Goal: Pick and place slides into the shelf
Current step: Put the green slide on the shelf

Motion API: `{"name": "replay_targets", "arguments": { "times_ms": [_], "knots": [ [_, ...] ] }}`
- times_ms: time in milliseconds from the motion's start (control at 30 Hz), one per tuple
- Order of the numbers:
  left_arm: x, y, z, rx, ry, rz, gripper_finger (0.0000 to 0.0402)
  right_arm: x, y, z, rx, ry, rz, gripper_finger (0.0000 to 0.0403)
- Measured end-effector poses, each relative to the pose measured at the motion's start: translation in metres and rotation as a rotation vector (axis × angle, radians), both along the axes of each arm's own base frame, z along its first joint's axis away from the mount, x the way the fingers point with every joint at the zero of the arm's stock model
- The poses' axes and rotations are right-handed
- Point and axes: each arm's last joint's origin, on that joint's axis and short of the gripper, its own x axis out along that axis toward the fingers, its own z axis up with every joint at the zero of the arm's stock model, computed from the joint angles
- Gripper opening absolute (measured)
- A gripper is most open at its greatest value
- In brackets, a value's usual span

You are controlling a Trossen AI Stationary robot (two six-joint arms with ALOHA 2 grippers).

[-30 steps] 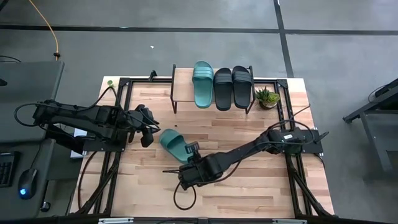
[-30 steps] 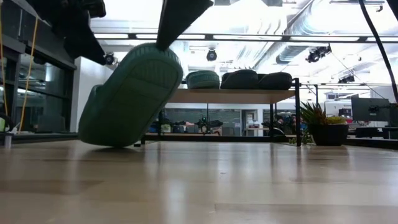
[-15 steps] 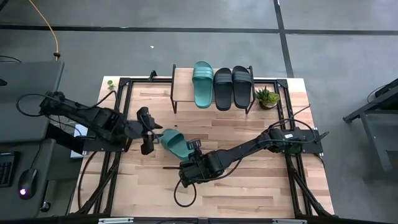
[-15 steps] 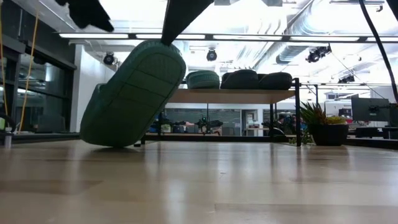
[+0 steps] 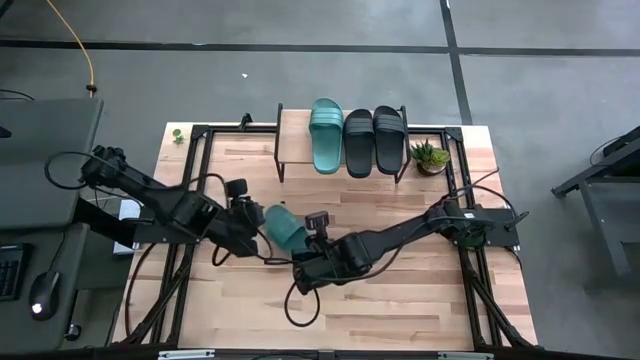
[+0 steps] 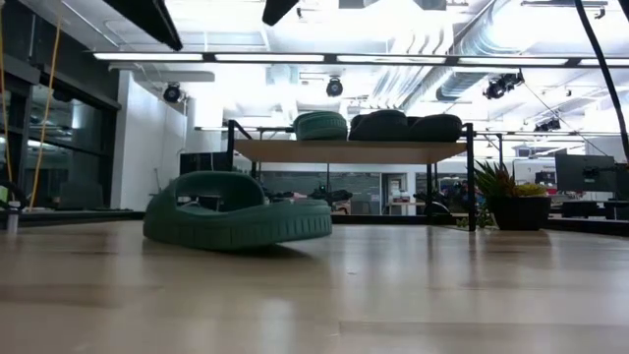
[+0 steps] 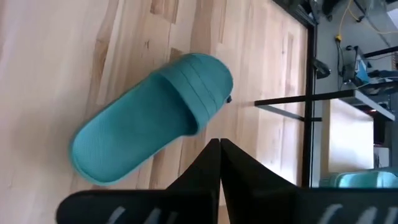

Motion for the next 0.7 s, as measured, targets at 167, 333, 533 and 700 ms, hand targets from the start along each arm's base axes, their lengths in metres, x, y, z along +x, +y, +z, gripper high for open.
{"name": "replay_targets", "arguments": {
  "times_ms": [167, 333, 533, 700],
  "knots": [
    [0.005, -0.002, -0.005, -0.009, 0.023, 0.051, 0.0143, -0.002, 0.004, -0.001, 0.026, 0.005, -0.003, 0.0],
    [0.009, -0.003, -0.011, -0.027, 0.007, 0.087, 0.0143, -0.007, 0.007, -0.007, 0.015, 0.025, -0.047, 0.0],
    [0.02, -0.008, -0.035, -0.042, 0.028, 0.083, 0.0143, -0.016, 0.005, -0.008, -0.041, 0.024, -0.149, 0.0],
    [0.037, -0.013, -0.066, 0.018, 0.111, 0.09, 0.0143, -0.025, 0.0, -0.008, -0.065, 0.032, -0.252, 0.0]
  ]
}}
